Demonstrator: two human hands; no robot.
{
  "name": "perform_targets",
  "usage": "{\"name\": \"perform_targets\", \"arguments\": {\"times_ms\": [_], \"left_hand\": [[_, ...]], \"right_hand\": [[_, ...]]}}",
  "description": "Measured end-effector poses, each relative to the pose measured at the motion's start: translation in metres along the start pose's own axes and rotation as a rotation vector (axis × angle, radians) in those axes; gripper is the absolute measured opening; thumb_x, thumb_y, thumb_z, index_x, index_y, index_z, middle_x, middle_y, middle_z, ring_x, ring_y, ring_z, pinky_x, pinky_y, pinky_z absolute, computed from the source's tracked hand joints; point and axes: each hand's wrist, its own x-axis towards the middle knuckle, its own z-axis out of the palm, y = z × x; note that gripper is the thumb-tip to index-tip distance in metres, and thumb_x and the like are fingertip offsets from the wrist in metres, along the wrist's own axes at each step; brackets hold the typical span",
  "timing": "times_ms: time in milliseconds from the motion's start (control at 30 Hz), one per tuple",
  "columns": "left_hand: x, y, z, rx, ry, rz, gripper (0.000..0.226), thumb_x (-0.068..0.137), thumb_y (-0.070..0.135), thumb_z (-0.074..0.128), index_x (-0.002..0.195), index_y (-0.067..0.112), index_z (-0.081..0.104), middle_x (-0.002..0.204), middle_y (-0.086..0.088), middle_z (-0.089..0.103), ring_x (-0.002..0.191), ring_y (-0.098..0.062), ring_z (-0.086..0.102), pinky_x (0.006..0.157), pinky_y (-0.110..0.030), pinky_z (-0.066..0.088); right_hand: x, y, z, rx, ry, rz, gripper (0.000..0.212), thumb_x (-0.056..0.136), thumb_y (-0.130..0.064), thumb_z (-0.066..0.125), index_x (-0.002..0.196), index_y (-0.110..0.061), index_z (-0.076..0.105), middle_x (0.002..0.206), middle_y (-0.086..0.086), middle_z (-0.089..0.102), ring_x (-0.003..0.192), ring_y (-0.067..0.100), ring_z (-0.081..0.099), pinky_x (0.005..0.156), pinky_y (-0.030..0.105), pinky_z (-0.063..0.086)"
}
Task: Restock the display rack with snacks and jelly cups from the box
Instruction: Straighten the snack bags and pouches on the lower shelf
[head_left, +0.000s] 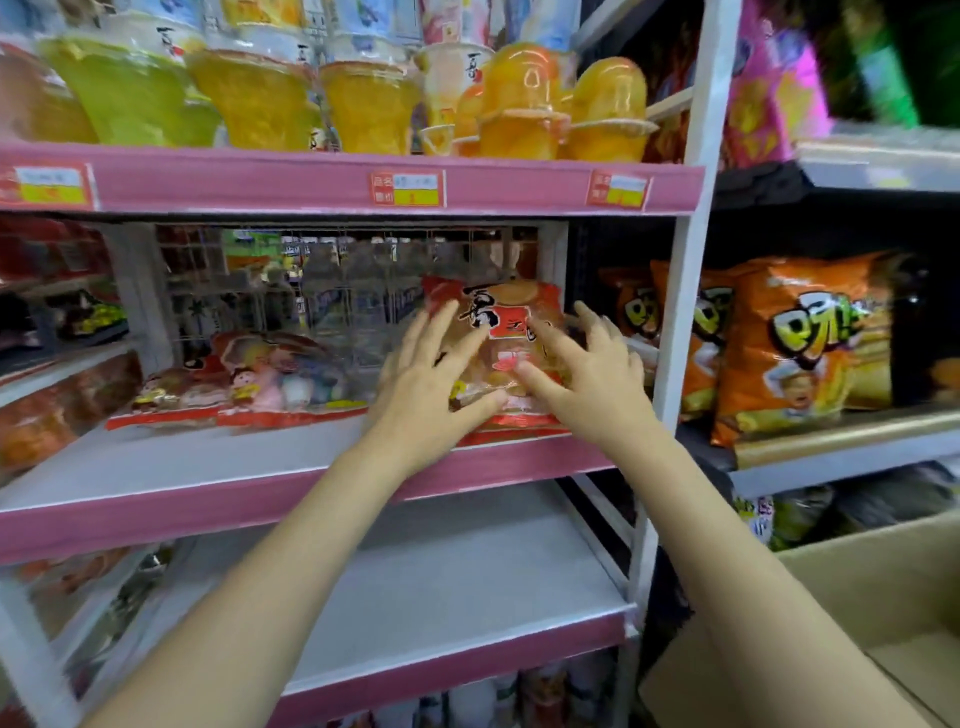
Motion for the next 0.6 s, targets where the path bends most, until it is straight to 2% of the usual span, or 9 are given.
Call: {"name": "perform_targets", "arguments": {"times_ms": [67, 167, 267, 433, 533, 600], "left_hand": [[0.000, -0.001, 0.001, 0.111, -0.042, 0.102, 0.068, 0.094, 0.068, 0.038, 0.155, 0.046, 0.015, 0.166, 0.013, -0.004, 0.151, -0.010, -0.012, 0.123, -0.048, 0.004], [0.005, -0.006, 0.005, 0.146, -0.151, 0.088, 0.070, 0.094, 0.071, 0.030, 0.154, 0.049, 0.002, 0.164, 0.016, -0.013, 0.149, -0.007, -0.019, 0.122, -0.044, -0.002], [0.019, -0.008, 0.005, 0.186, -0.210, 0.065, 0.074, 0.091, 0.075, 0.027, 0.153, 0.051, -0.006, 0.162, 0.019, -0.020, 0.148, -0.007, -0.022, 0.121, -0.044, -0.004], [0.042, -0.011, 0.022, 0.186, -0.292, -0.005, 0.075, 0.092, 0.075, 0.028, 0.149, 0.053, -0.015, 0.157, 0.021, -0.031, 0.147, -0.011, -0.026, 0.120, -0.053, -0.001], [0.042, -0.010, 0.028, 0.133, -0.332, -0.033, 0.075, 0.092, 0.074, 0.031, 0.150, 0.053, -0.013, 0.157, 0.023, -0.031, 0.149, -0.014, -0.023, 0.122, -0.055, 0.002], [0.036, -0.008, 0.023, 0.113, -0.377, -0.036, 0.078, 0.092, 0.073, 0.035, 0.152, 0.052, -0.009, 0.157, 0.024, -0.029, 0.149, -0.014, -0.021, 0.122, -0.052, 0.005]], "right_hand": [[-0.001, -0.004, 0.006, 0.009, -0.007, -0.060, 0.064, 0.094, -0.068, 0.036, 0.153, -0.044, 0.026, 0.166, -0.001, 0.010, 0.152, 0.024, 0.009, 0.116, 0.056, 0.018], [0.002, -0.005, 0.016, 0.018, -0.048, -0.086, 0.067, 0.095, -0.067, 0.032, 0.155, -0.044, 0.015, 0.167, -0.004, 0.005, 0.152, 0.021, 0.011, 0.115, 0.056, 0.019], [0.015, 0.003, 0.021, 0.082, -0.086, -0.074, 0.067, 0.094, -0.069, 0.031, 0.154, -0.048, 0.011, 0.166, -0.006, 0.002, 0.152, 0.019, 0.008, 0.117, 0.058, 0.014], [0.039, 0.016, 0.033, 0.043, -0.156, -0.070, 0.073, 0.092, -0.072, 0.030, 0.154, -0.048, 0.001, 0.166, -0.007, -0.006, 0.153, 0.023, 0.003, 0.118, 0.062, 0.013], [0.041, 0.021, 0.035, 0.026, -0.200, -0.063, 0.075, 0.092, -0.071, 0.034, 0.153, -0.048, -0.003, 0.165, -0.010, -0.012, 0.152, 0.023, 0.001, 0.118, 0.060, 0.012], [0.032, 0.022, 0.035, 0.053, -0.228, -0.086, 0.076, 0.093, -0.069, 0.037, 0.155, -0.045, 0.000, 0.165, -0.008, -0.011, 0.153, 0.023, 0.001, 0.118, 0.058, 0.010]]}}
